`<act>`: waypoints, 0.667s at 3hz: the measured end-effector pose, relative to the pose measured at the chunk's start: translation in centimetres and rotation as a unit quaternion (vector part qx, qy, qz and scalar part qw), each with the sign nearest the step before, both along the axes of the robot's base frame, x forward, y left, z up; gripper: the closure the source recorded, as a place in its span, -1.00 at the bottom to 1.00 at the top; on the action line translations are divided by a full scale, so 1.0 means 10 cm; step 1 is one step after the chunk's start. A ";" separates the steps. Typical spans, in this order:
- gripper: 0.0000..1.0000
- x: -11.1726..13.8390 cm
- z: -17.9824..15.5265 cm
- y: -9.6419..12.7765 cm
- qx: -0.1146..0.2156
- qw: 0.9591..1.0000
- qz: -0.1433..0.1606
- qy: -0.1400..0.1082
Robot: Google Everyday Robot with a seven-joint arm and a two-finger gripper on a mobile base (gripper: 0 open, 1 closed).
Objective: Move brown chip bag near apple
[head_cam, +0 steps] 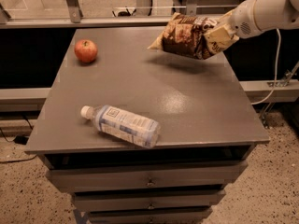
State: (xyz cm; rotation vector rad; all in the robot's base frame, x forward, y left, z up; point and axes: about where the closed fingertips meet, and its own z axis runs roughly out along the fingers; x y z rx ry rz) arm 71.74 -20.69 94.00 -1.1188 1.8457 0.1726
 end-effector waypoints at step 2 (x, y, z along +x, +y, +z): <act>1.00 0.37 0.14 0.50 0.037 0.997 -0.063 -0.036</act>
Offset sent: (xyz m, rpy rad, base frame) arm 0.0706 0.0851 0.0304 0.1377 -0.1152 -0.2302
